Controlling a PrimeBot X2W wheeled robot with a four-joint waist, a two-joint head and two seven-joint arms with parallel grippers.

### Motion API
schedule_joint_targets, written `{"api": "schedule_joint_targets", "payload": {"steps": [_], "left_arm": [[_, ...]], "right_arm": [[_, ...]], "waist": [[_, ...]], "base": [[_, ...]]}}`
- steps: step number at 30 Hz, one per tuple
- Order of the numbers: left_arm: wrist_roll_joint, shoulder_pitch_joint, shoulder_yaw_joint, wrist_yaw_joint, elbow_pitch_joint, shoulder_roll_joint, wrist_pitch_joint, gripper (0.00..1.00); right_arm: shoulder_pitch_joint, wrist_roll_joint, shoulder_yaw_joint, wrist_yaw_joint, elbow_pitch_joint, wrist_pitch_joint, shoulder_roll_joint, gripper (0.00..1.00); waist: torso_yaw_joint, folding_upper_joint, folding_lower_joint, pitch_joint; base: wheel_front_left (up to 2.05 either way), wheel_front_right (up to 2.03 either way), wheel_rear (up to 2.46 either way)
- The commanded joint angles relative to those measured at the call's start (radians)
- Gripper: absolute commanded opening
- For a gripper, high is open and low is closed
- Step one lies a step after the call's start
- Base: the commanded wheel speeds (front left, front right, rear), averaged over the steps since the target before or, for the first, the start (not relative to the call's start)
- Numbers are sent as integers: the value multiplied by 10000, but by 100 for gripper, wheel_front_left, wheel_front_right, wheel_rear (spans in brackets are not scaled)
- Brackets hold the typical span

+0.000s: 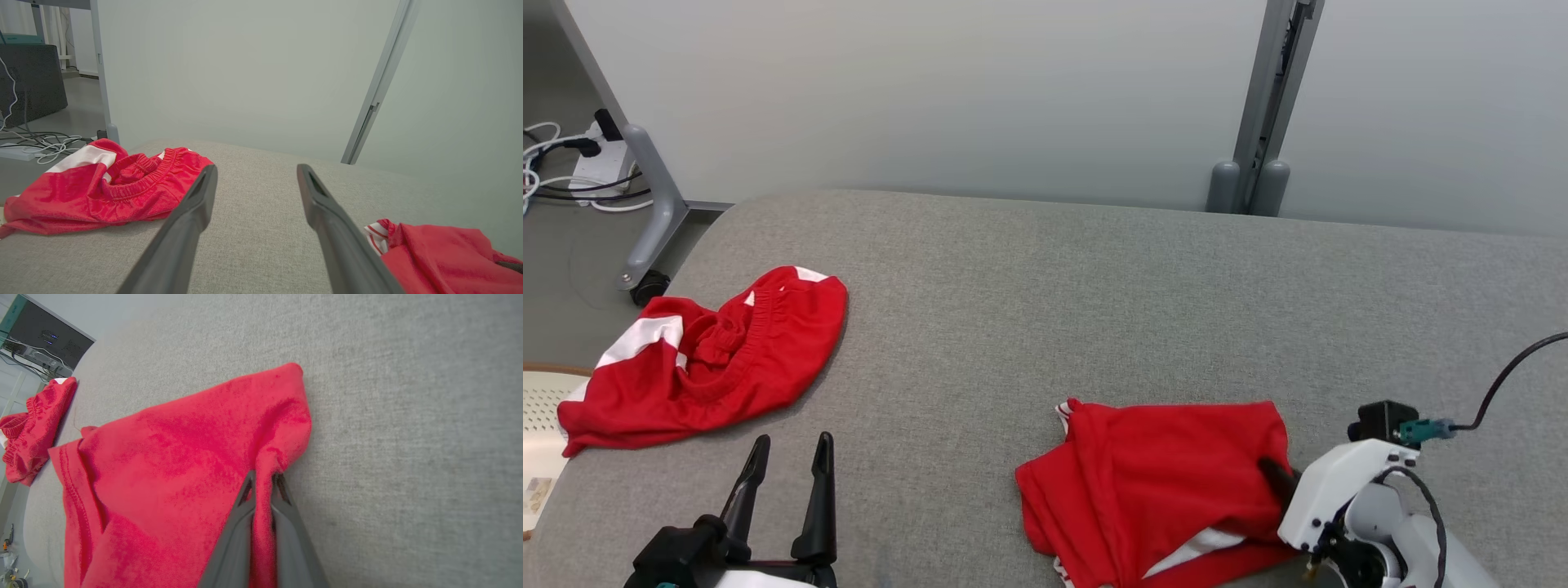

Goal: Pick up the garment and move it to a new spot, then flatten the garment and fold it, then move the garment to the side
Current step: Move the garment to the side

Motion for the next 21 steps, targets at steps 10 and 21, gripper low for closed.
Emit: {"api": "schedule_joint_targets", "payload": {"steps": [10,21], "left_arm": [[63,-725,-633,-47,-829,24,-12,100],[-283,-2425,-1870,-42,-2073,610,-10,100]], "right_arm": [[-2119,-736,755,3,-836,-1965,-1352,0],[-5048,-1686,-61,3,198,-3166,-2971,0]], "waist": [[-709,0,0,1062],[-1195,0,0,3761]], "base": [[0,0,0],[0,0,0]]}}
